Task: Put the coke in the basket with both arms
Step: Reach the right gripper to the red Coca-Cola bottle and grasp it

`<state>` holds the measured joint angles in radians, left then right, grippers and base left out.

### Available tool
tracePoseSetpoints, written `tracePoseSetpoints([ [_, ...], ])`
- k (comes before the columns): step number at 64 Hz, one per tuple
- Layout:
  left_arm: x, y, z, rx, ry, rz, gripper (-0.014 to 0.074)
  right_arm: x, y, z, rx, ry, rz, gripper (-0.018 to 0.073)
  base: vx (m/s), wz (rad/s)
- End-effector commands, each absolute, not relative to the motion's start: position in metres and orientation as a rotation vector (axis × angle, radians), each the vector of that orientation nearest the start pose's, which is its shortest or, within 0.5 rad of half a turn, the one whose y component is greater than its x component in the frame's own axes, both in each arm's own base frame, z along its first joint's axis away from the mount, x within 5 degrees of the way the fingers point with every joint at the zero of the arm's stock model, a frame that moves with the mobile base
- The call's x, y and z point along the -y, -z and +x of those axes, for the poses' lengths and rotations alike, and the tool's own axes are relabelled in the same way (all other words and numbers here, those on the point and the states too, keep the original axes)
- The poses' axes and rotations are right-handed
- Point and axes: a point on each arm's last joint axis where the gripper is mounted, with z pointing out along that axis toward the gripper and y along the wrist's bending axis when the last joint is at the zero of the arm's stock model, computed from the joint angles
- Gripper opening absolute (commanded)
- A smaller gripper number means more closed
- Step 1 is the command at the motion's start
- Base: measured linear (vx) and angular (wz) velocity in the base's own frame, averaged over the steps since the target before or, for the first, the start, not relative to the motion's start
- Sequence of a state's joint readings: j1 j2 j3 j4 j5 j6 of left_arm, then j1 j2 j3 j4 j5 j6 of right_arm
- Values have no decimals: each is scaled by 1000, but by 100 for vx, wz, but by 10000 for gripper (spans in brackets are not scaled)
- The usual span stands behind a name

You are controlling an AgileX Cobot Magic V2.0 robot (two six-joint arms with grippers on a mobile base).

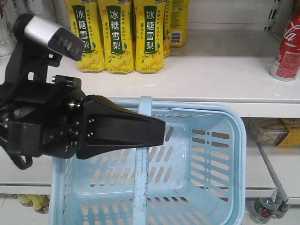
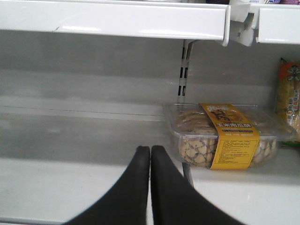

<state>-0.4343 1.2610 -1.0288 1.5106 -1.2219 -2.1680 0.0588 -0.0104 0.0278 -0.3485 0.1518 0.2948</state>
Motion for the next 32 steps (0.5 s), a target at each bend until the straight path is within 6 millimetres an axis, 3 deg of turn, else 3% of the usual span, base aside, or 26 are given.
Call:
tracePoseSetpoints([
  [1,171,-415,159,-1559,1929,884,-6,0,-196,56,-1572,40,-75,-5,0,0],
  [32,171,-415,159,-1559,1929,884,-6,0,-196,56,-1572,40,-75,-5,0,0],
])
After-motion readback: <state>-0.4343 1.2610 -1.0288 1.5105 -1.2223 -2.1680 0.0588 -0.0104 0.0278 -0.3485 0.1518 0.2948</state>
